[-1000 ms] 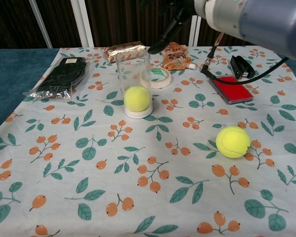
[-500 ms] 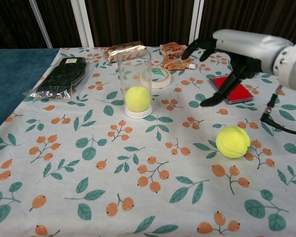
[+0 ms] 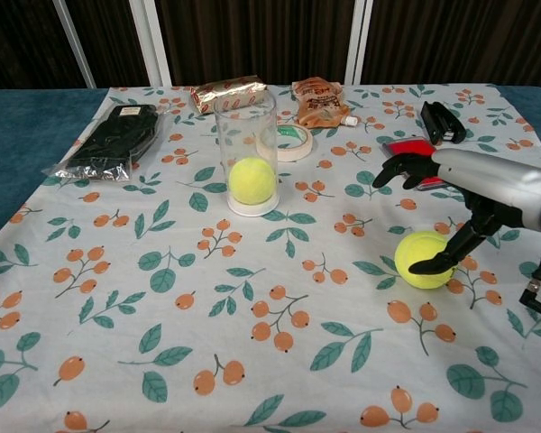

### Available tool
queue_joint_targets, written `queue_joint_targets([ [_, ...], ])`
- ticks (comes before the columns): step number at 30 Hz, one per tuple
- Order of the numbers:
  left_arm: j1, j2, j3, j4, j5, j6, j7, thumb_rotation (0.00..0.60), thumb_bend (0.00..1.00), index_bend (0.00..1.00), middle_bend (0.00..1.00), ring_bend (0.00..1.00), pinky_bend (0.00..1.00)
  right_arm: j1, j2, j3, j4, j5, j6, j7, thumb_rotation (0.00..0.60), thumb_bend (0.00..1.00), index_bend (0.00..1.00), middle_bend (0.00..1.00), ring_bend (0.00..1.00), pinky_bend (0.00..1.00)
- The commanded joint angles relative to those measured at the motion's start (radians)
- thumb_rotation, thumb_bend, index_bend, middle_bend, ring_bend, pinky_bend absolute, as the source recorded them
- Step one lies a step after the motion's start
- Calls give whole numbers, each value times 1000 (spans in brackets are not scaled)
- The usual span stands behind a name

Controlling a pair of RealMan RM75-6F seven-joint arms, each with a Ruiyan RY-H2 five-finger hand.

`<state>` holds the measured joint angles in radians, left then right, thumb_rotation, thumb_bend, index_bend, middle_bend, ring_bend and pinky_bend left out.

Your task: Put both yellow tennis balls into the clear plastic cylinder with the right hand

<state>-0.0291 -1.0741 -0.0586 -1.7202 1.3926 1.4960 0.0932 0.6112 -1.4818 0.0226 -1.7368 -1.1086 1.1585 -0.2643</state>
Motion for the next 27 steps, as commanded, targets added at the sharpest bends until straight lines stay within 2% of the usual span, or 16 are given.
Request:
queue_joint_targets([
  [1, -1, -1, 2, 0, 2, -2, 3, 600, 13, 77, 3, 0, 5, -11, -12, -9, 27, -2, -20, 3, 600, 189, 209, 68, 177, 0],
  [16, -1, -5, 4, -1, 4, -1, 12, 600, 13, 83, 4, 0, 5, -45, -51, -1, 109, -23, -43, 17, 600, 189, 283, 224, 309, 0],
  [24, -1, -4, 3, -1, 2, 0, 13, 600, 13, 84, 4, 0, 5, -50, -67, -6, 145, -34, -74, 7, 600, 191, 329, 248, 353, 0],
  [27, 0, -3, 1, -1, 1, 2, 11, 600, 13, 86, 4, 0, 5, -52, -75, 2, 153, -35, -77, 9, 600, 234, 361, 283, 400, 0],
])
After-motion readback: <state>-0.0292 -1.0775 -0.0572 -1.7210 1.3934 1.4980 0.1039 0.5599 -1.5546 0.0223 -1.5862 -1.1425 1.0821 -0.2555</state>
